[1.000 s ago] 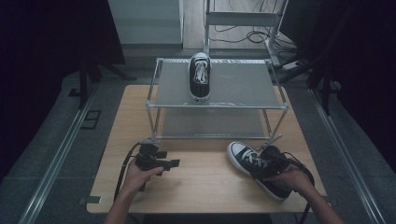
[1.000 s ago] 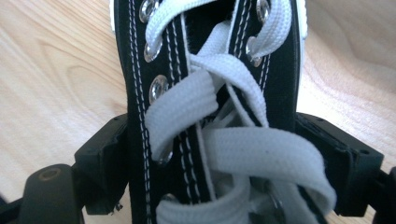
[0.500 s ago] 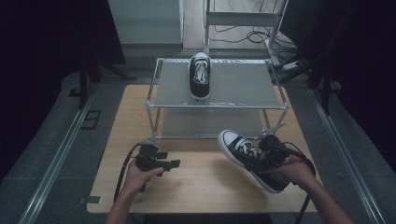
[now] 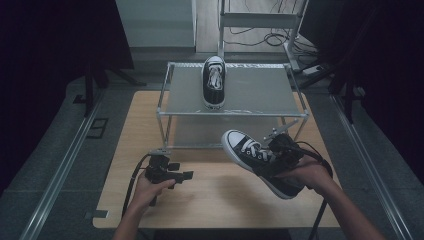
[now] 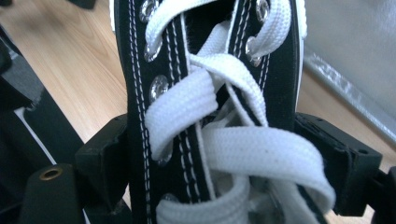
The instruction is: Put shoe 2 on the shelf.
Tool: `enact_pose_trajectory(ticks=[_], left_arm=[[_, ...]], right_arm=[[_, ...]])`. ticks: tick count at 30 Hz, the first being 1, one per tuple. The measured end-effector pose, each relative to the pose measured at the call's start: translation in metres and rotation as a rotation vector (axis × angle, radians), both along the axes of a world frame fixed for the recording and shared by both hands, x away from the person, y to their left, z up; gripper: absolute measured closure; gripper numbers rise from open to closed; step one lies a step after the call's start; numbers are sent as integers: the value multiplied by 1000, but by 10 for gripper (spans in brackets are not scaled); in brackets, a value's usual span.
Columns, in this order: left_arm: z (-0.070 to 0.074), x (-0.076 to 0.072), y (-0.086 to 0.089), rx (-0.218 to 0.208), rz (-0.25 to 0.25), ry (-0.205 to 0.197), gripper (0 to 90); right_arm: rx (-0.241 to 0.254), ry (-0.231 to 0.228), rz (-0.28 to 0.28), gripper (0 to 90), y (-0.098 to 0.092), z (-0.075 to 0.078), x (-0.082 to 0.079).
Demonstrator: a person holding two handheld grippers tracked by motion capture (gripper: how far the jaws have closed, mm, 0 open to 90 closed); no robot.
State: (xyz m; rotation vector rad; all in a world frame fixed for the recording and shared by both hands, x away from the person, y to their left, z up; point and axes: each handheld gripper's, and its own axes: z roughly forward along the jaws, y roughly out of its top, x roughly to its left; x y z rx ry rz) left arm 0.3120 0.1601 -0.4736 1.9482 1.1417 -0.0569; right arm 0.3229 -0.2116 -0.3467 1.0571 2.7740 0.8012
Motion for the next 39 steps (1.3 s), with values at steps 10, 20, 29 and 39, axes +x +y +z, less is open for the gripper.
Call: enact_pose_trajectory(ticks=[10, 20, 29, 39], left_arm=[[0, 1, 1, -45, 18, 22, 241], [-1, 2, 1, -44, 16, 24, 243], [-1, 2, 3, -45, 18, 28, 242], [-1, 2, 5, -49, 23, 26, 244]], right_arm=[[47, -22, 13, 171, 14, 31, 3], [60, -39, 2, 170, 19, 52, 11], [67, -39, -8, 169, 23, 68, 19], [75, -42, -36, 170, 25, 72, 29]])
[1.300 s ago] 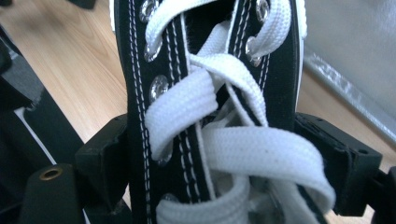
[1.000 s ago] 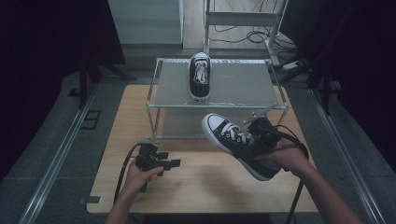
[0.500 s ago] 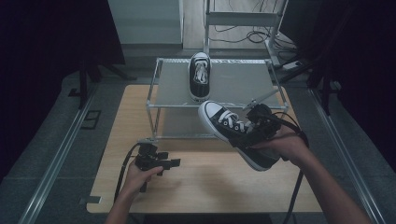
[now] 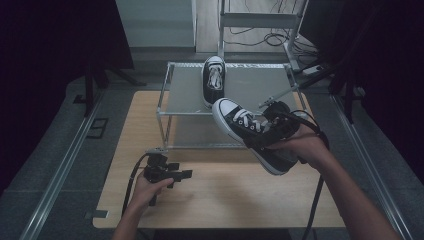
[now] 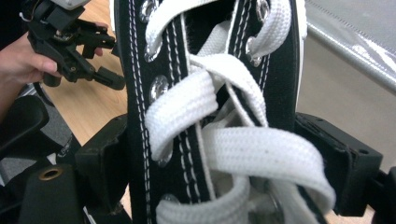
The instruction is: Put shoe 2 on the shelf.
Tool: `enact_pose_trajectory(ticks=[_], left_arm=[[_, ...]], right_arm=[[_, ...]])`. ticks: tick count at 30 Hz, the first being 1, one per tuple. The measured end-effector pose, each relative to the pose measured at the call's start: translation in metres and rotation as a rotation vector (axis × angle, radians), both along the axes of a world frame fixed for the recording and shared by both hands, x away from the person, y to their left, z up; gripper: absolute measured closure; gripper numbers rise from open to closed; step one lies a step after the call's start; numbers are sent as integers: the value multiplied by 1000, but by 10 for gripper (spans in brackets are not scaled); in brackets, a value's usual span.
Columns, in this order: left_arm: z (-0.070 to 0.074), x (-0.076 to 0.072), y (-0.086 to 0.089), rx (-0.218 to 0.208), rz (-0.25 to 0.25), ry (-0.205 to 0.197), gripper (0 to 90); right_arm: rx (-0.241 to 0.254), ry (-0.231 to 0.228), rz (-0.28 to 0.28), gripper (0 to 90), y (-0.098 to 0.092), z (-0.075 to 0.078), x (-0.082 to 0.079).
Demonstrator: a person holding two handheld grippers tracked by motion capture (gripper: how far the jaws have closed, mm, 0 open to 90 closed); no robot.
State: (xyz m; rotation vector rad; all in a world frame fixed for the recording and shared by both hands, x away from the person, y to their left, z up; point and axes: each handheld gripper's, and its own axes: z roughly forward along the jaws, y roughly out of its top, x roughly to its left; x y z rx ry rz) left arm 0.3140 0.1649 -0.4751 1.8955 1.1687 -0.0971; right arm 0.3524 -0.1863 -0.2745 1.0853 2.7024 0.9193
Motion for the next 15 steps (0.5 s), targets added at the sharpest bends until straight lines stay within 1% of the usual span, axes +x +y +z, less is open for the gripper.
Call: enact_pose_trajectory(ticks=[2, 4, 5, 6, 7, 15], left_arm=[[0, 0, 0, 0, -1, 2, 244], [0, 0, 0, -2, -2, 4, 244], [0, 0, 0, -4, -1, 5, 244], [0, 0, 1, -7, 0, 8, 244], [0, 0, 1, -7, 0, 8, 244], [-1, 1, 1, -8, 1, 13, 244]], right_arm=[[3, 1, -6, 170, 0, 1, 2], [25, 17, -19, 170, 0, 2, 7], [25, 17, -19, 170, 0, 2, 7], [34, 21, -42, 170, 0, 4, 10], [34, 21, -42, 170, 0, 4, 10], [55, 18, -111, 170, -4, 15, 26]])
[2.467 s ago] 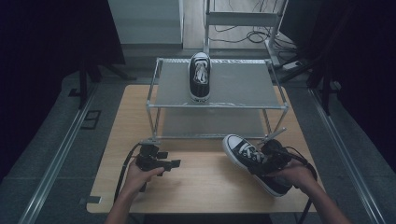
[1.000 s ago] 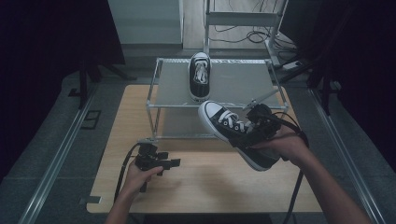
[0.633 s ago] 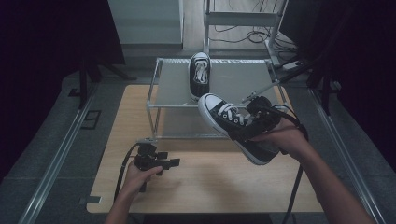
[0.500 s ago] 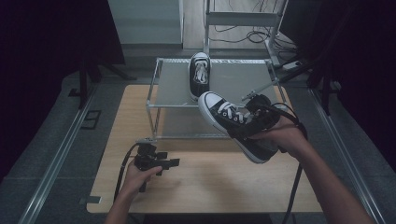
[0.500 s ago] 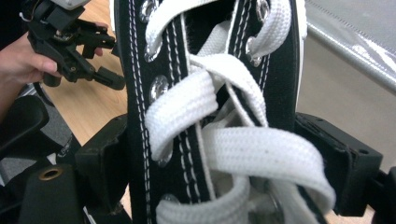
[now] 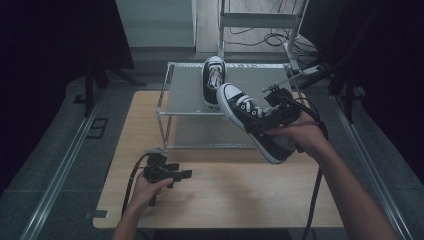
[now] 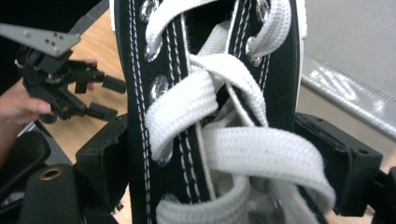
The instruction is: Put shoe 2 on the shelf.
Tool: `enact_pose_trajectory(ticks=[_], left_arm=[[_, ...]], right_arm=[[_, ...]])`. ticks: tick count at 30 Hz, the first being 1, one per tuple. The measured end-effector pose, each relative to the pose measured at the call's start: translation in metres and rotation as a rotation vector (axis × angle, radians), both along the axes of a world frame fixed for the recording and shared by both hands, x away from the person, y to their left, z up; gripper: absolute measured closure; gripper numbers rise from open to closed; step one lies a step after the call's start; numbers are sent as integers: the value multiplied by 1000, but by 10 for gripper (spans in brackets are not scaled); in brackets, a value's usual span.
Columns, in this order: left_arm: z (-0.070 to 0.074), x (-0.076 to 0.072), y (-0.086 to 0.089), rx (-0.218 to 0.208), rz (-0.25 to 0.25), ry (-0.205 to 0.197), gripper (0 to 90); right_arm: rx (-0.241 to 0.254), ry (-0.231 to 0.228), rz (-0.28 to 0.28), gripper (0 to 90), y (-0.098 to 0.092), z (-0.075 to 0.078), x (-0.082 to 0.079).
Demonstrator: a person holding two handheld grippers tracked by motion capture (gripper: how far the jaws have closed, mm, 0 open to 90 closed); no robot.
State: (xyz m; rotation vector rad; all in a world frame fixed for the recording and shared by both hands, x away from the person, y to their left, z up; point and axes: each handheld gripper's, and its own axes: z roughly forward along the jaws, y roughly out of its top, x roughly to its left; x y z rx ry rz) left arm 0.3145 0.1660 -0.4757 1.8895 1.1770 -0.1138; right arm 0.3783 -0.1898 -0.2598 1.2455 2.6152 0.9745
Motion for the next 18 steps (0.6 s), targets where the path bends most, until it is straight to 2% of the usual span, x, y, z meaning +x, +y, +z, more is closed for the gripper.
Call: enact_pose_trajectory(ticks=[5, 12, 18], left_arm=[[1, -1, 1, -2, 1, -2, 245], [2, -1, 3, -9, 3, -1, 246], [4, -3, 6, -21, 9, -6, 246]], right_arm=[[4, -2, -40, 170, 0, 6, 12], [40, 16, -81, 170, 2, 11, 28], [27, 16, -114, 169, 7, 14, 41]])
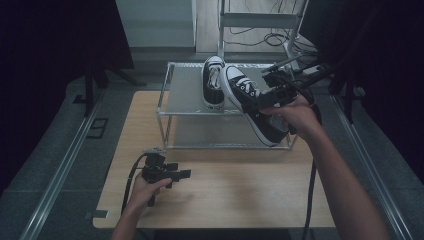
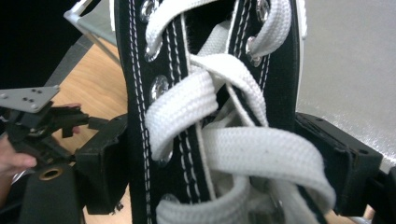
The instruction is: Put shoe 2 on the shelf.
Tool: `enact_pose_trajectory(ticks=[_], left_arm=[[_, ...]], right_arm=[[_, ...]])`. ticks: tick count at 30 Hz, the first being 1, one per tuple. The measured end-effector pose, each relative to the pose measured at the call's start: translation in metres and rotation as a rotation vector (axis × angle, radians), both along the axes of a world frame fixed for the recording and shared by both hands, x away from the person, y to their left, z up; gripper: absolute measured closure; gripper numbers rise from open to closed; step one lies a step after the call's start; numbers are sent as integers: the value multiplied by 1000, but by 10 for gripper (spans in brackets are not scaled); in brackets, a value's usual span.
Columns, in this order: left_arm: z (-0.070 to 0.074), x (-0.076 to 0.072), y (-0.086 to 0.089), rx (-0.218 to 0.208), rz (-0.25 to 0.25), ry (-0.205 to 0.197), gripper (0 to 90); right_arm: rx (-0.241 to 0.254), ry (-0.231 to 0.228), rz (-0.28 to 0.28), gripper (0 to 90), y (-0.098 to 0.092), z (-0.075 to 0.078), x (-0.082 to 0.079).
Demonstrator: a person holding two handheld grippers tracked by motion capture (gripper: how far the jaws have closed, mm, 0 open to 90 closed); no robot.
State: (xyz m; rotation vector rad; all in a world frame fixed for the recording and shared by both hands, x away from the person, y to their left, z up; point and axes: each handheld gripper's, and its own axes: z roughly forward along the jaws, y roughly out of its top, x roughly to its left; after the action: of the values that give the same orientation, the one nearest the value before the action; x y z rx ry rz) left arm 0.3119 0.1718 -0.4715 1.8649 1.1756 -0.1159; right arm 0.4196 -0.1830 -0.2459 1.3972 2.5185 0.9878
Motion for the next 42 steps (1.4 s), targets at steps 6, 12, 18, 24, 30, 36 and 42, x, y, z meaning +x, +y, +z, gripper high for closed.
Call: enact_pose_trajectory(ticks=[6, 12, 18, 24, 30, 36, 42], left_arm=[[2, 0, 3, -9, 3, 0, 246], [5, -1, 5, -18, 7, -9, 246], [4, -1, 6, -13, 3, -9, 247], [4, -1, 7, -14, 8, -7, 247], [4, -1, 7, -18, 13, -8, 246], [4, -1, 6, -25, 19, 5, 246], [4, -1, 7, -23, 19, 0, 246]], right_arm=[[-14, 6, -42, 169, 4, -1, 13], [-5, 12, -77, 169, 7, -1, 25], [-10, 6, -115, 169, 13, -1, 36], [0, 16, -138, 169, 14, 0, 43], [-16, 21, -158, 169, 14, -1, 49], [-7, 29, -191, 170, 15, 0, 57], [3, 48, -243, 170, 19, 0, 70]])
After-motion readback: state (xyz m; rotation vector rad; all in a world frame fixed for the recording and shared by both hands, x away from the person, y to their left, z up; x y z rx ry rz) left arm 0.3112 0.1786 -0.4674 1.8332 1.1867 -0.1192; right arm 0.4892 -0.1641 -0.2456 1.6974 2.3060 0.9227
